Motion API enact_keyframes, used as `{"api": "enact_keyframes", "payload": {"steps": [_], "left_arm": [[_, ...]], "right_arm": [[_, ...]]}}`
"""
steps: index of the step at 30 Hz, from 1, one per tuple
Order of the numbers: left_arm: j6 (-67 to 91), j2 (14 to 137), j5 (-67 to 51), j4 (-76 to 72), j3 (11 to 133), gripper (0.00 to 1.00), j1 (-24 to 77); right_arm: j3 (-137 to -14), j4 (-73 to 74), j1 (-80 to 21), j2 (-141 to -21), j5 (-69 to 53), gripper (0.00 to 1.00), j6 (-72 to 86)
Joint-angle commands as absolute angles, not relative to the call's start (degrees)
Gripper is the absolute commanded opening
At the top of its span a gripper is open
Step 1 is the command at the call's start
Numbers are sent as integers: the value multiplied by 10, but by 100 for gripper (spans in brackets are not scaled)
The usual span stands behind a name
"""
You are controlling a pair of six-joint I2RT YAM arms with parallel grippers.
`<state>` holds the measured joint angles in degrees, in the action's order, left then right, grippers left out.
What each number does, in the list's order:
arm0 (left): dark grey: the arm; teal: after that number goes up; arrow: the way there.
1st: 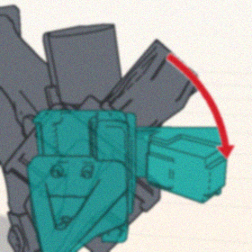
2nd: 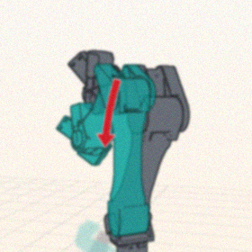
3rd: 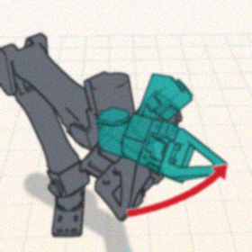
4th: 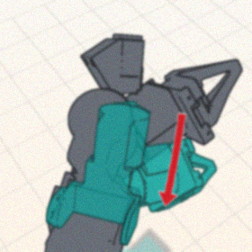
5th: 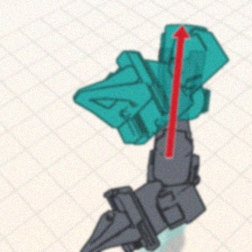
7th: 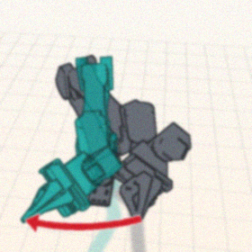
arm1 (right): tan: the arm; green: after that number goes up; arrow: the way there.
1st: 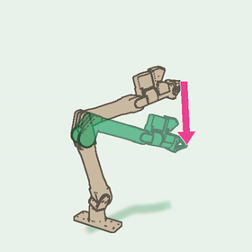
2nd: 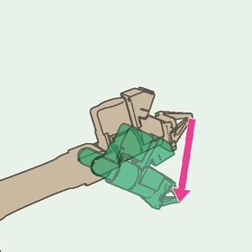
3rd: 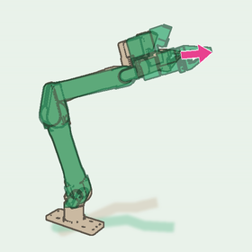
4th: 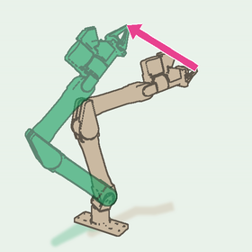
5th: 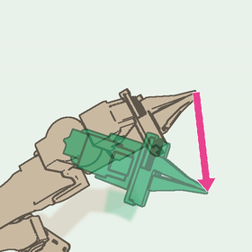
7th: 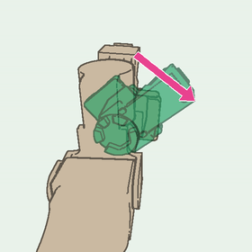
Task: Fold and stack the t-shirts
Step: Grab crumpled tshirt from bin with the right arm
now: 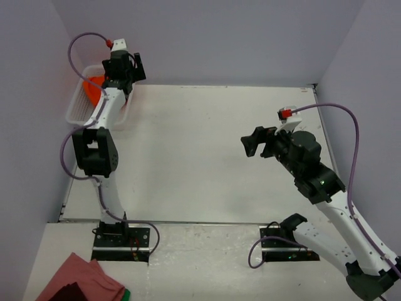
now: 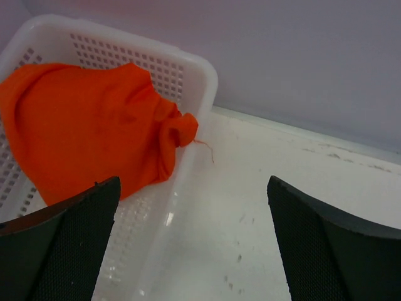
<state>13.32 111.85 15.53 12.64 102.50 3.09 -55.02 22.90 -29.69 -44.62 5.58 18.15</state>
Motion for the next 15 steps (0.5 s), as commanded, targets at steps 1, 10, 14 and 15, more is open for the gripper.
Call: {"api": "enact_keyframes", "payload": {"steps": [1,10,14,15], "left_arm": [[98,1210,172,185,1156,100,0],[57,1351,211,129,1217,96,-52],[66,1365,193,101,1196,96,-62],[66,1371,187,101,1201,96,-62]], "right_arm": [[-548,236,-313,-446,55,99,191],[-532,245,-344,-456,52,99,193],[-537,253,-351,-463,59,99,197],[-540,255,-352,-461,66,99,199]]}}
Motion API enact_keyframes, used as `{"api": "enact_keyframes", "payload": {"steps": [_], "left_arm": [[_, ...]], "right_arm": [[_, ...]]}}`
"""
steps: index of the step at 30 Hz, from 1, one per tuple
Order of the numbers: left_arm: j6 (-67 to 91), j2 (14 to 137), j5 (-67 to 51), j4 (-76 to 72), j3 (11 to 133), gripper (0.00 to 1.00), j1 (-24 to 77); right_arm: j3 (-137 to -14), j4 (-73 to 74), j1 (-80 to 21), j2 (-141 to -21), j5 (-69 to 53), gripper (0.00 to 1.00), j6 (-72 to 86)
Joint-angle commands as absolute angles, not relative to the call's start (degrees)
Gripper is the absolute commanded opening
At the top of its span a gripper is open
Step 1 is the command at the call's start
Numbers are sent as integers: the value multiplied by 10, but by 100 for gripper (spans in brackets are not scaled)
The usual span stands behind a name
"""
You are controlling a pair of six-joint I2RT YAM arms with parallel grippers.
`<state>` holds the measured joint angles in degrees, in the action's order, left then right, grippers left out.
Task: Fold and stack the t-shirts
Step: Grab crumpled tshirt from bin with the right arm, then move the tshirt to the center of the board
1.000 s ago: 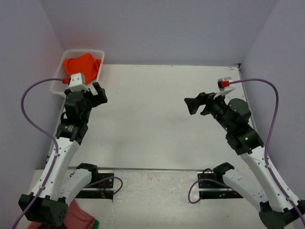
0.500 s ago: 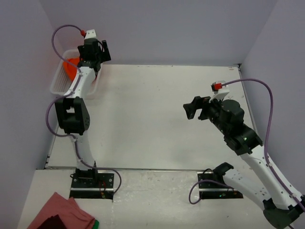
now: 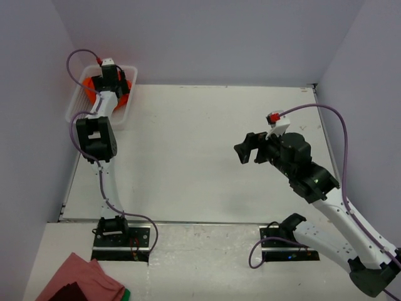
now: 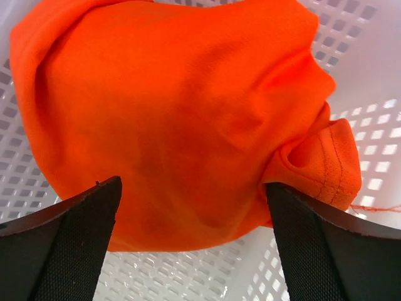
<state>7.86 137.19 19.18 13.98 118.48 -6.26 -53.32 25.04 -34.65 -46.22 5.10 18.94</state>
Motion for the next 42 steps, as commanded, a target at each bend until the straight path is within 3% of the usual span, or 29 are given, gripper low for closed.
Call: {"api": "enact_keyframes", "payload": {"steps": [1,4,7,8,10,11,13,19,28,34,42], "left_arm": [[69,1387,185,105,1215,96,-62],[73,1415,173,106,1237,94,-62],[72,1443,163,104,1266,84,-63],[70,1450,155,102,1275,70,-64],[70,1469,143,100,1301,57,-67],[71,1471,139,96,1304,26,-68],[73,1470,95,74,1303,0,-72],[93,1321,7,-69,1169,0,-73],[69,1137,-44,-9,1279,0,-33],[28,1020,-67,78,1337,0,77],[134,858,-138,98,1137,0,221]], "right_arm": [[-541,257,-352,-459,67,99,200],[-542,262,-352,-440,59,99,205],[-542,265,-353,-430,47,99,208],[-541,265,-353,-431,46,99,208],[-539,266,-354,-435,47,99,211],[-538,265,-355,-438,45,99,211],[-532,259,-358,-448,48,99,215],[-491,213,-373,-506,82,99,216],[-497,187,-372,-575,111,99,225],[-514,202,-372,-600,209,99,248],[-550,276,-372,-551,365,99,315]]}}
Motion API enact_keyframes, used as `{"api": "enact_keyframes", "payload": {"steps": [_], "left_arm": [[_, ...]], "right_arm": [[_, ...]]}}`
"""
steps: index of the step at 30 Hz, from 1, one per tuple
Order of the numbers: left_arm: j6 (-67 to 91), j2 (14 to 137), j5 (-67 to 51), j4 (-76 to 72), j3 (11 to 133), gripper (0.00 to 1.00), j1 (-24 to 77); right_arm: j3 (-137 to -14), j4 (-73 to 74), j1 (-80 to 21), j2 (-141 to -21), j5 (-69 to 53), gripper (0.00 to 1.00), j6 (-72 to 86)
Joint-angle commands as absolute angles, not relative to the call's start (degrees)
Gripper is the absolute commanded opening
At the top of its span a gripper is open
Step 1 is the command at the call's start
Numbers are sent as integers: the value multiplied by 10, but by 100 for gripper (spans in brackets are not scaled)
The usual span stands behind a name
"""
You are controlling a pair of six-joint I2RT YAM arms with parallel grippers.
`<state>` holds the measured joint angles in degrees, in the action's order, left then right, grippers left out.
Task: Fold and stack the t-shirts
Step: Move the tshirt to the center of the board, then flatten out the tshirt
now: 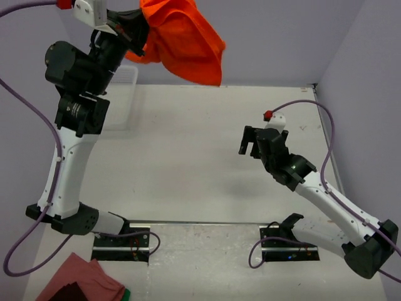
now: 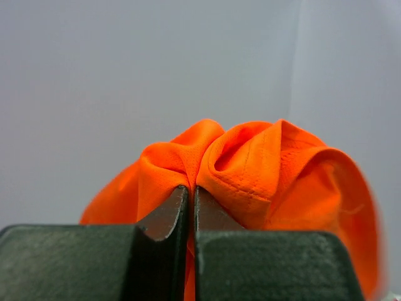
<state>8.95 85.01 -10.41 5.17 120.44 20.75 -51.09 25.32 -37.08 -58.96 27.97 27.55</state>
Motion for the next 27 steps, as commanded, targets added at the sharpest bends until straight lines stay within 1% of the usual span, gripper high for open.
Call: {"api": "enact_keyframes", "payload": {"steps": [1,3,6,8,9,10,11,12,13,14,16,18,19,22,24,25,27], "left_arm": [[145,844,-161,98,1121,0,235],[149,831,-156,94,1069,0,245],[135,836,-124,119,1050,0,246],[134,864,-129,129,1048,0,240],[137,893,-156,131,1038,16,238],[137,908,-161,127,1025,53,238],[147,917,-157,116,999,100,238],[162,922,-159,89,957,100,238],[180,927,-156,18,916,100,238],[191,926,-132,-9,850,100,239],[196,903,-78,-30,800,100,243],[176,884,-17,-12,798,100,257],[162,870,43,43,815,100,258],[170,841,146,147,835,100,259],[172,822,168,181,822,100,259],[176,798,183,183,791,100,259],[179,775,171,183,757,100,259]], "right_arm": [[-555,278,-373,-542,372,99,314],[-562,300,-372,-525,378,99,319],[-573,327,-373,-506,377,99,319],[-570,336,-374,-499,376,99,315],[-565,338,-374,-493,377,99,314],[-561,337,-374,-490,377,99,309],[-556,322,-375,-489,363,99,303],[-551,319,-376,-490,355,99,300],[-544,311,-376,-498,344,99,294],[-542,300,-377,-507,306,99,287],[-547,302,-386,-542,291,99,290],[-535,273,-411,-561,274,99,273],[-528,266,-414,-571,265,99,271],[-533,243,-415,-629,205,99,260],[-543,234,-414,-689,175,99,260],[-556,231,-414,-712,154,99,261],[-574,228,-415,-782,151,97,261]]}}
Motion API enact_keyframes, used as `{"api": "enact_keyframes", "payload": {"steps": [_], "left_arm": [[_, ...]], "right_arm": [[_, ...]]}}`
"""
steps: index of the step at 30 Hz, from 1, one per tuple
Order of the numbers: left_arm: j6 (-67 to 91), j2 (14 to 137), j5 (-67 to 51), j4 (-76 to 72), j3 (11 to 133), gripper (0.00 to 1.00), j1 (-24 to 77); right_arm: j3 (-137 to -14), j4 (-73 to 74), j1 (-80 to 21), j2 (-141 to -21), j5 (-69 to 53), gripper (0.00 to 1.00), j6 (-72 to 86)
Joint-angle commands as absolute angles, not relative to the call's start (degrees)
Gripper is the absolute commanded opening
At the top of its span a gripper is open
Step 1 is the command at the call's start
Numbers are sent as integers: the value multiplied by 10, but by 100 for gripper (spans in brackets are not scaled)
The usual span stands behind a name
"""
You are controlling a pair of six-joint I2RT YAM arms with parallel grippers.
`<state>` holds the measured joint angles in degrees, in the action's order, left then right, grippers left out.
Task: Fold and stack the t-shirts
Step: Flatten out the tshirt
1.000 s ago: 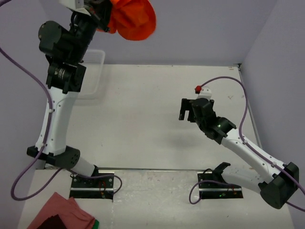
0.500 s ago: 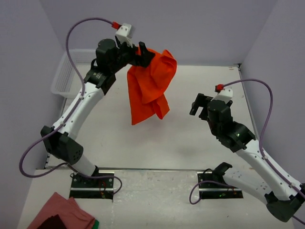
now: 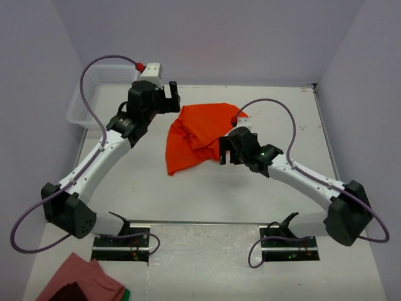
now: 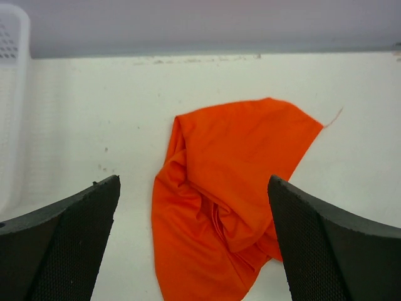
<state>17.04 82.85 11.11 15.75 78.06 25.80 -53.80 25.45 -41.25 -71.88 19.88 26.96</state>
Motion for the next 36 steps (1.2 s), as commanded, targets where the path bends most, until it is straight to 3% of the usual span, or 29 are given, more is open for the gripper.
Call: {"api": "enact_keyframes", "payload": {"steps": [1,6,15,26,31,32,36], "left_arm": [[185,758,156,183,725,100,259],[220,714,98,180,638,100,261],[243,654,50,170,512,96,272],[239,552,28,202,467,96,276],[250,531,16,205,446,96,276],[257,532,16,205,440,96,276],[266,557,18,197,403,96,278]], "right_arm": [[-588,222,-414,-801,149,95,258],[-652,215,-414,-937,132,71,252],[-743,224,-400,-1043,112,67,251],[-778,234,-389,-1114,135,58,283],[-795,253,-382,-1134,165,39,299],[-790,254,-382,-1133,173,24,305],[-788,263,-381,-1114,199,0,309]]}}
